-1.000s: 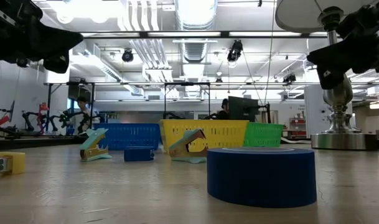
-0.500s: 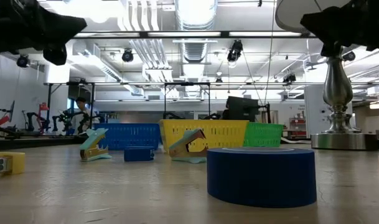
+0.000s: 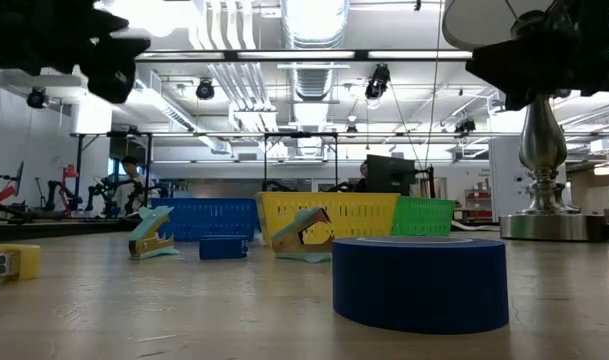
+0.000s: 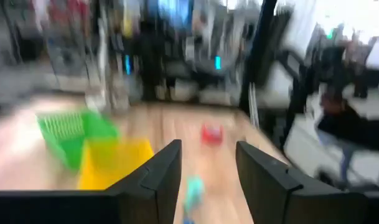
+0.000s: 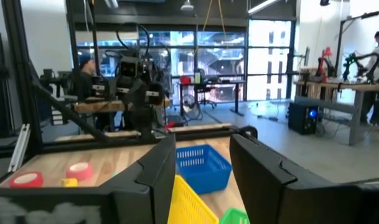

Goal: Pick and place Stapler, Stapler remover, tape
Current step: Put the yellow stapler into the blue bin

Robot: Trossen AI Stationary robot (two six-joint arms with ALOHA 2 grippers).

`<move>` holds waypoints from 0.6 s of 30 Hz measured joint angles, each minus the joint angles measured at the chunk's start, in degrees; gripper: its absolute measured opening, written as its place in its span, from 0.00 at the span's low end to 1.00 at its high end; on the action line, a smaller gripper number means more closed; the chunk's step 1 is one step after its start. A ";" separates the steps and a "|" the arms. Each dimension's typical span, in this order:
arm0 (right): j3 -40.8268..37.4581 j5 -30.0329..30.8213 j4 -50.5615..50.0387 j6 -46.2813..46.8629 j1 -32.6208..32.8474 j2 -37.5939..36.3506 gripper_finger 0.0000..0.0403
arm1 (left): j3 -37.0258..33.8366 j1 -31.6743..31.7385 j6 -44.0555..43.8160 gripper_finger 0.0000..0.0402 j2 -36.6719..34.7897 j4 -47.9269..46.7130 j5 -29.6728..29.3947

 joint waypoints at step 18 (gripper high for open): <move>-0.02 0.31 0.67 1.47 -0.07 3.31 0.37 | 18.77 -10.96 -7.65 0.30 34.54 -13.89 4.99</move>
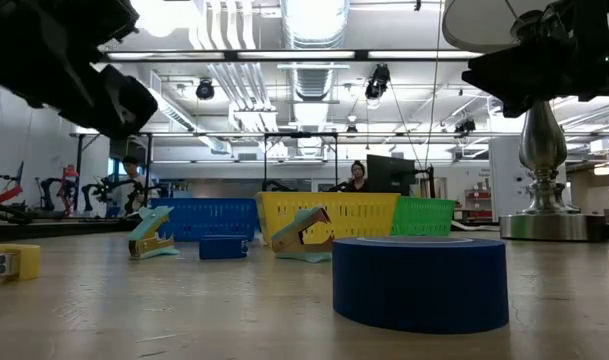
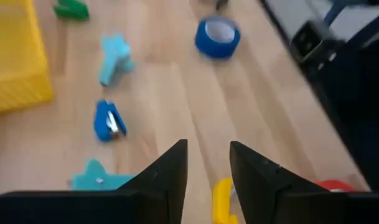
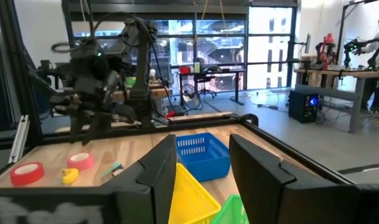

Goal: Pick and place Stapler, Stapler remover, tape
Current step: Put the yellow stapler into the blue bin

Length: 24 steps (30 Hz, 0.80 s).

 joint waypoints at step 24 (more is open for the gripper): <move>0.00 0.10 -0.11 -0.15 -0.03 0.00 0.39 | 1.93 -4.75 -7.79 0.29 15.88 0.30 3.36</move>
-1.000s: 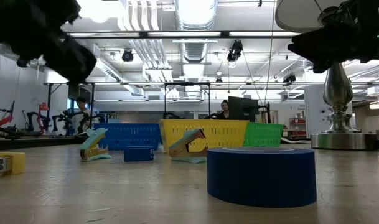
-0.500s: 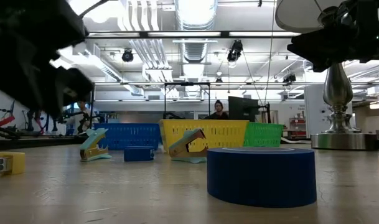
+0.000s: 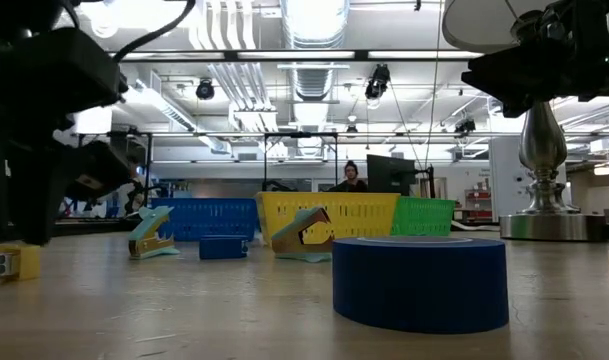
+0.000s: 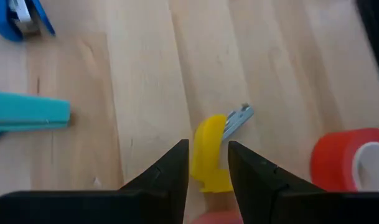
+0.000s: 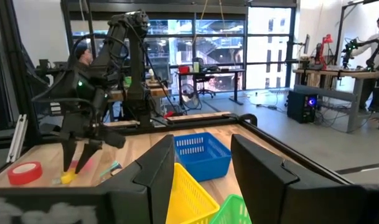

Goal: Pick and place Stapler, Stapler remover, tape
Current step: Put the yellow stapler into the blue bin

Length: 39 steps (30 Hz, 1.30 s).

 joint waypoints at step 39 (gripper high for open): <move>-0.02 0.04 0.22 -1.81 0.00 0.00 0.36 | 8.52 30.40 25.67 0.13 -13.19 -18.19 -27.78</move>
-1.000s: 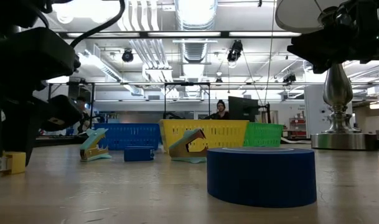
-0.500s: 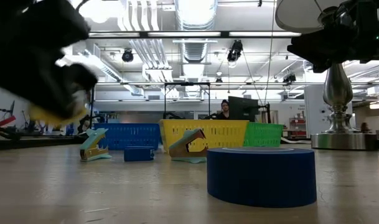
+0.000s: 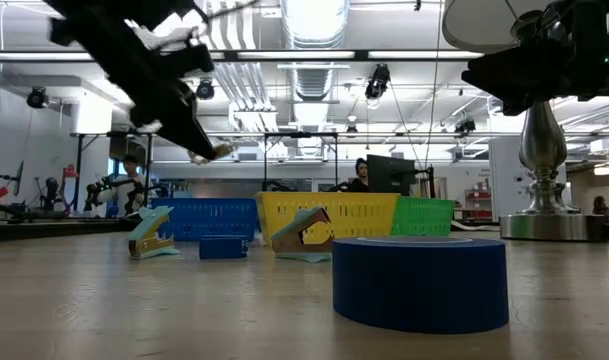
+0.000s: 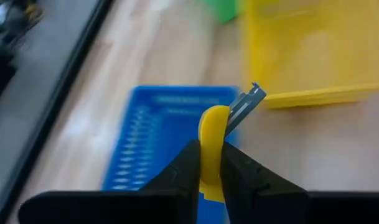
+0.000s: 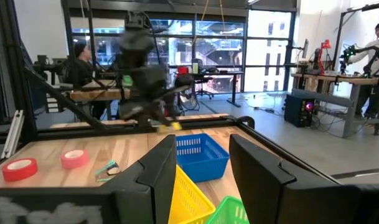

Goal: Pick and place Stapler, Stapler remover, tape
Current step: Put the yellow stapler into the blue bin

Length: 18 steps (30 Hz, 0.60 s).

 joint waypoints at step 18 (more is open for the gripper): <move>0.00 -0.03 -0.52 3.32 -0.02 0.15 0.35 | -2.53 15.85 6.28 0.18 12.92 2.80 6.04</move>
